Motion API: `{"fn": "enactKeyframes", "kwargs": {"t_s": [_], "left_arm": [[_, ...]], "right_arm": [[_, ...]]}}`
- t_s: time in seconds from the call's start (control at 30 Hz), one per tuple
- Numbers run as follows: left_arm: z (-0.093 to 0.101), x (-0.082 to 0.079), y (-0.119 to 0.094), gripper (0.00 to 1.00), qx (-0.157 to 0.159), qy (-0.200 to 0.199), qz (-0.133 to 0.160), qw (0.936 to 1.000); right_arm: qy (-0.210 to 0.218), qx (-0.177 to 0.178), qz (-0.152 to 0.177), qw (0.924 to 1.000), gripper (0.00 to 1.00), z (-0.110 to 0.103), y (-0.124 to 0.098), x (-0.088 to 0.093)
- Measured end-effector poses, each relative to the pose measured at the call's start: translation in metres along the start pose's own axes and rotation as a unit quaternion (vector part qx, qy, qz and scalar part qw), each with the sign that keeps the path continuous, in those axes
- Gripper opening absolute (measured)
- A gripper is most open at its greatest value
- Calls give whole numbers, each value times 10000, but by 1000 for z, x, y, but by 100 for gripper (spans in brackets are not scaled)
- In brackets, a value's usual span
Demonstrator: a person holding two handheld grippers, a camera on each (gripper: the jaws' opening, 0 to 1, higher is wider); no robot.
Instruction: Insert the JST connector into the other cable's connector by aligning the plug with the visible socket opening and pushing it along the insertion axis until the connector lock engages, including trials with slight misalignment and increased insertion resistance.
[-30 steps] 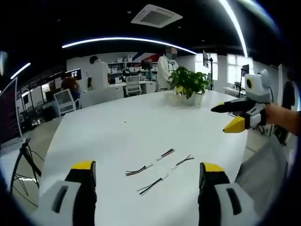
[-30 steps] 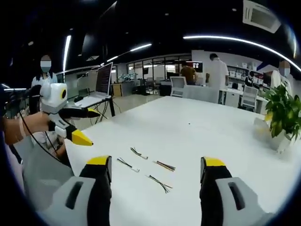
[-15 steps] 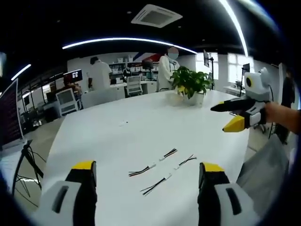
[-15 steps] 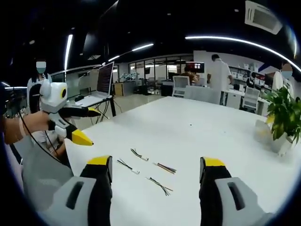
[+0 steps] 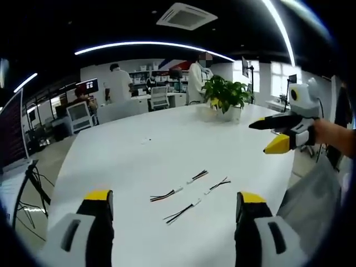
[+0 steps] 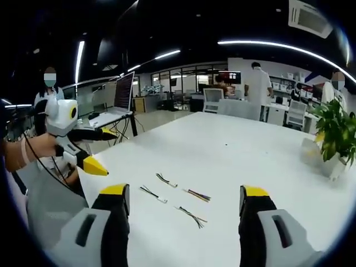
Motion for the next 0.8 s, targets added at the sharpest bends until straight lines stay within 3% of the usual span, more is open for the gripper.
{"fn": "enactKeyframes", "kwargs": {"t_s": [0.1, 0.57, 0.8], "left_arm": [[0, 1, 0, 90, -1, 4, -77, 10000], [9, 8, 0, 92, 174, -142, -132, 9997], [13, 11, 0, 94, 232, -167, -178, 9994]], "right_arm": [[34, 52, 7, 10000, 88, 0, 0, 1], [58, -43, -119, 9999, 89, -5, 3, 6], [33, -69, -135, 9999, 95, -9, 3, 7]]}}
Point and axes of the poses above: the point that each gripper's makers call its tool centre point, and the gripper's own axes: y roughly forward along the fingers, z roughly to its right, x roughly out of its underside, the point moved 10 cm from there along -y, roughly backward along the fingers, and after that the axes turned 2 degrees about y, right-handed, at the moved point
